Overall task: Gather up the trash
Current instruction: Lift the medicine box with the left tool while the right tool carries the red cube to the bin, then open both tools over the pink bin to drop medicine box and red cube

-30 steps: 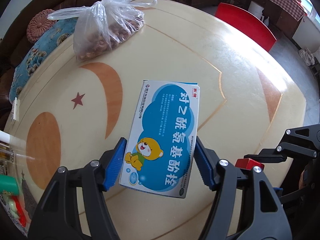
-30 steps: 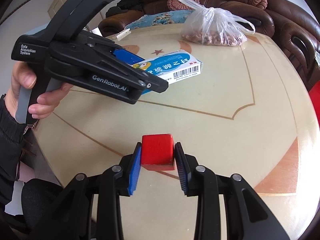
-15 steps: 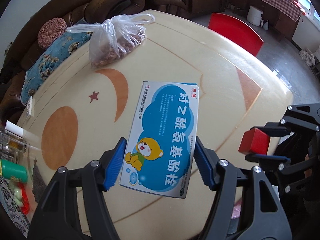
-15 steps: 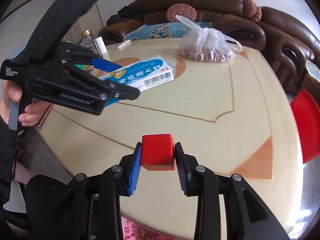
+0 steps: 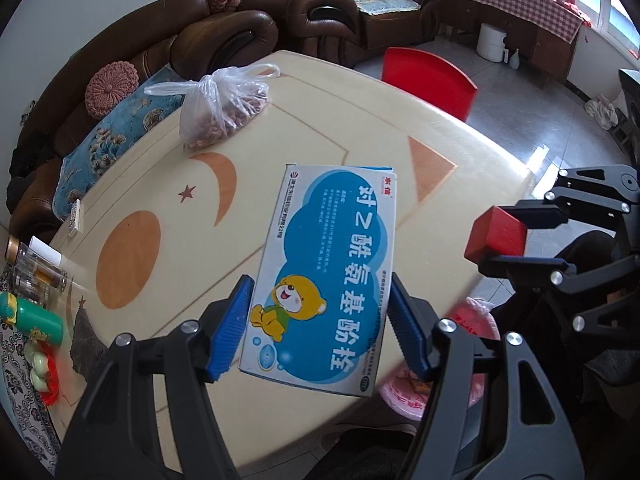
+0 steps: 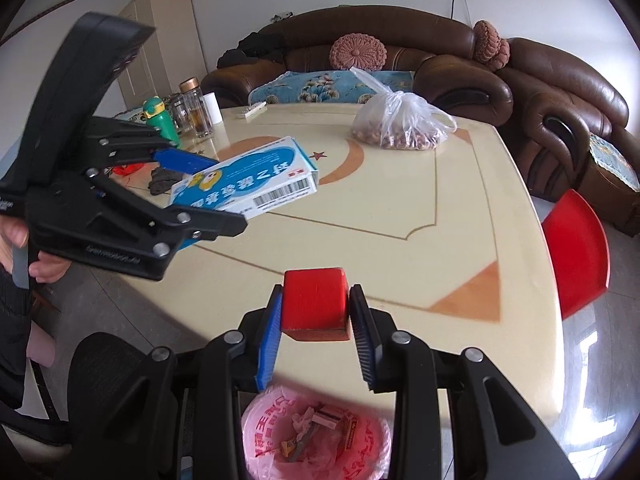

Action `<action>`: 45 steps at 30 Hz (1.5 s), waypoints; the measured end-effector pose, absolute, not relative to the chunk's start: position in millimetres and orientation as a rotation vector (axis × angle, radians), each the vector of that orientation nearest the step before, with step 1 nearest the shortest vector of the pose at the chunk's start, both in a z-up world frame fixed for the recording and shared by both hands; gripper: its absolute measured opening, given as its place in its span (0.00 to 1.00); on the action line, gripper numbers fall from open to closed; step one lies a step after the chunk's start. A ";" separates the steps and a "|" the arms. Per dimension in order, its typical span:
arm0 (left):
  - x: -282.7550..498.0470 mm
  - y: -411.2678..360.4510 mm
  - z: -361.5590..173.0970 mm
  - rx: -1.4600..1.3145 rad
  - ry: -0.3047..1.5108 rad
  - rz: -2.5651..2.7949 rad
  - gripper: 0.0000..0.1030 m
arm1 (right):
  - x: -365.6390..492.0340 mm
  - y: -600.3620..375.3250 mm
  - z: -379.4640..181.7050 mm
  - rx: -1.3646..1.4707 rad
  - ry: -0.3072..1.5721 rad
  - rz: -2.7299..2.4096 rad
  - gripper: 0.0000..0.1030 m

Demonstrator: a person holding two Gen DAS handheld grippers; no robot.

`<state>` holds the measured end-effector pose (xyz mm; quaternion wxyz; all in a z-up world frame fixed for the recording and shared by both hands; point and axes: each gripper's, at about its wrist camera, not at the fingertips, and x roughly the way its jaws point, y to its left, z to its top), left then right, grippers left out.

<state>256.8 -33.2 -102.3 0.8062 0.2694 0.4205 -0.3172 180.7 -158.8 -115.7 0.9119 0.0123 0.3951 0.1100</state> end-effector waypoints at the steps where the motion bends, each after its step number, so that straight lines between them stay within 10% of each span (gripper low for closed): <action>1: 247.2 -32.0 -101.1 0.579 0.893 -0.681 0.63 | 172.8 -159.2 -113.9 0.025 0.812 0.222 0.32; 32: 115.2 -39.6 -223.9 0.529 1.096 -0.790 0.62 | 74.3 -171.3 -178.9 0.086 0.936 0.171 0.32; 34: 115.7 -42.3 -238.9 0.514 1.133 -0.809 0.31 | 75.9 -172.5 -193.1 0.086 0.961 0.165 0.32; 45: 153.5 -49.3 -390.4 0.449 1.465 -0.771 0.30 | 118.8 -160.9 -366.4 0.134 1.279 0.208 0.32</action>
